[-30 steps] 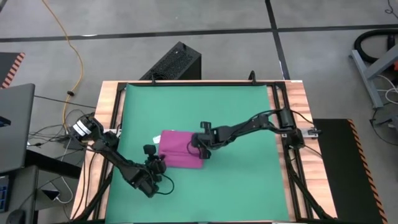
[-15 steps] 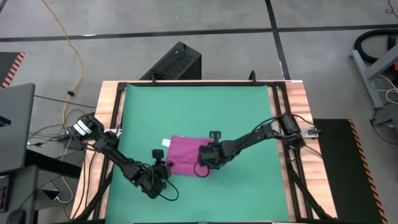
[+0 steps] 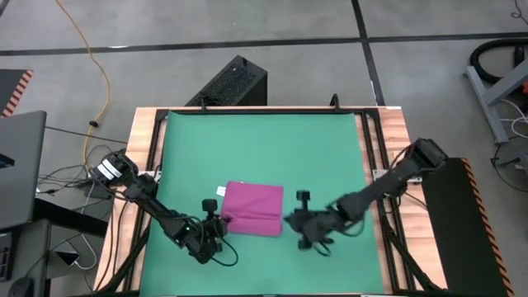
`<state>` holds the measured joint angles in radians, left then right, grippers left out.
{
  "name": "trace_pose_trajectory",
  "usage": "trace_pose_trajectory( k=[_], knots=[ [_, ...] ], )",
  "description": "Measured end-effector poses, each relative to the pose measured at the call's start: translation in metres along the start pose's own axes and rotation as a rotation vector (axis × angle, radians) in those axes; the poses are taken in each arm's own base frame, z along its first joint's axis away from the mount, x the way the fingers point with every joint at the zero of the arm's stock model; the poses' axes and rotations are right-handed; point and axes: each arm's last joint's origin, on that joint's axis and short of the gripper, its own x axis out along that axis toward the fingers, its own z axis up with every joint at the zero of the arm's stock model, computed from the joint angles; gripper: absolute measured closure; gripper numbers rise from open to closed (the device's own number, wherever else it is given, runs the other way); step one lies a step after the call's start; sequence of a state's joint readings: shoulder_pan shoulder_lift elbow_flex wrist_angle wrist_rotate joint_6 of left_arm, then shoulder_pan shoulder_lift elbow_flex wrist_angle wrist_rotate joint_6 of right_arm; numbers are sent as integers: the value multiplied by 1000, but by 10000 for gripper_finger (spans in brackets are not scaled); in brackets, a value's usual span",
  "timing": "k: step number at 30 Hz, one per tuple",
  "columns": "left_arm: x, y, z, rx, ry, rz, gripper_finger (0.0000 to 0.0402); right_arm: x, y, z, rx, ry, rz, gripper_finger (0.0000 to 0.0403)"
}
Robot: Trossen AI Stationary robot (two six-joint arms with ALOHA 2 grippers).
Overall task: Roll towel
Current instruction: Roll the pink towel
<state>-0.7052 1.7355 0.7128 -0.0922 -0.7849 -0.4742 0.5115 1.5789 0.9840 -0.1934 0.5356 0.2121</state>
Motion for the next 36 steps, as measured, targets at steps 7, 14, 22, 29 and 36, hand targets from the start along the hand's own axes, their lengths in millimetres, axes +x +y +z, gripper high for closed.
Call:
trace_pose_trajectory(
  k=[7,14,22,29,36],
  knots=[
    [3,-1,9,-66,-33,-59,402,1,26,-36,63,-215,75,278],
    [11,5,13,-102,-13,-86,401,35,43,-47,-115,-232,72,142],
    [15,9,15,-119,10,-108,401,70,47,-62,-165,-140,34,122],
    [14,9,13,-100,35,-132,402,82,30,-65,-139,-79,9,122],
    [14,9,11,-89,54,-139,401,87,19,-75,-55,41,27,122]
  ],
)
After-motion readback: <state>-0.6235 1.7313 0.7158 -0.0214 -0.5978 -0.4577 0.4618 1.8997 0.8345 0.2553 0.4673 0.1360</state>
